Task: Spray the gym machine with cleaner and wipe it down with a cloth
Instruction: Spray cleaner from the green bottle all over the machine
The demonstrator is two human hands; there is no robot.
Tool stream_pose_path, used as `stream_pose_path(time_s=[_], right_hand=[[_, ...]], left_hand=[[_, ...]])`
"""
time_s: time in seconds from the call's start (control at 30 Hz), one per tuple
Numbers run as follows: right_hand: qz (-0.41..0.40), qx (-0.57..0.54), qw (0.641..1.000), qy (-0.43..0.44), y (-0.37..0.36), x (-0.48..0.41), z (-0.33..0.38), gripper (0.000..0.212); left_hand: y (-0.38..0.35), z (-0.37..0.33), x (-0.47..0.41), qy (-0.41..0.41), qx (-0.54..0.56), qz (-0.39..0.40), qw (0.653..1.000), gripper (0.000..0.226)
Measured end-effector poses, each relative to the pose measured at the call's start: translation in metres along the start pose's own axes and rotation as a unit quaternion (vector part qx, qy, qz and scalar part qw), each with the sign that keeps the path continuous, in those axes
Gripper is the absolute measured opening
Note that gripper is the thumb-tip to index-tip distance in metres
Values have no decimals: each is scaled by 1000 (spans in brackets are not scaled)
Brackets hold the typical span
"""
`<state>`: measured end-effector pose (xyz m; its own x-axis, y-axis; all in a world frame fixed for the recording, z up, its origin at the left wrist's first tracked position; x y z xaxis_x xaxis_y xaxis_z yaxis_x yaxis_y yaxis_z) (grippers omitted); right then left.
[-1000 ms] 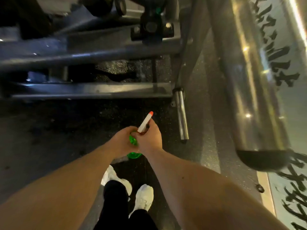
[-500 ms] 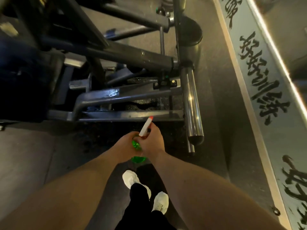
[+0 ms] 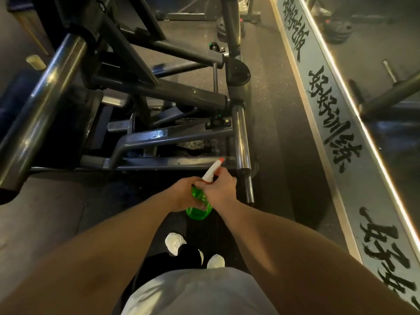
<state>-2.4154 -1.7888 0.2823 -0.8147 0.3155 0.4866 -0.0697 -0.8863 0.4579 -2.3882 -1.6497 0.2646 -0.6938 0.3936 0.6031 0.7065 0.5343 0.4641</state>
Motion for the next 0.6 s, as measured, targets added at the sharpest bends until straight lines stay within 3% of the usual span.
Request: stream_pose_path(time_s=[0.2,0.47,0.6], right_hand=[[17,56,997,58,-2,6,16,61],[73,66,983,157,1,-18,110,76],[92,55,976,192,-7,-37,161,66]], left_hand=[[2,-2,12,7,51,-14,999,74],[73,-21,13,-34,112,-90,989,77],[116,-31,6,-49,126,-137,981,74]])
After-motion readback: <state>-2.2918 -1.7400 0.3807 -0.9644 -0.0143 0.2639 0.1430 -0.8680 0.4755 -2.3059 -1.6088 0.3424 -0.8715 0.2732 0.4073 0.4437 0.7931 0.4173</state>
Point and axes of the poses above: each hand's wrist, its own x-axis away from the middle knuckle, its own y-axis out of the back of the hand, z = x × y, the point moved 6 cm from there along -x, towards the middle knuckle, and after that the axes turned 2 degrees about x, right-handed, at the moved point
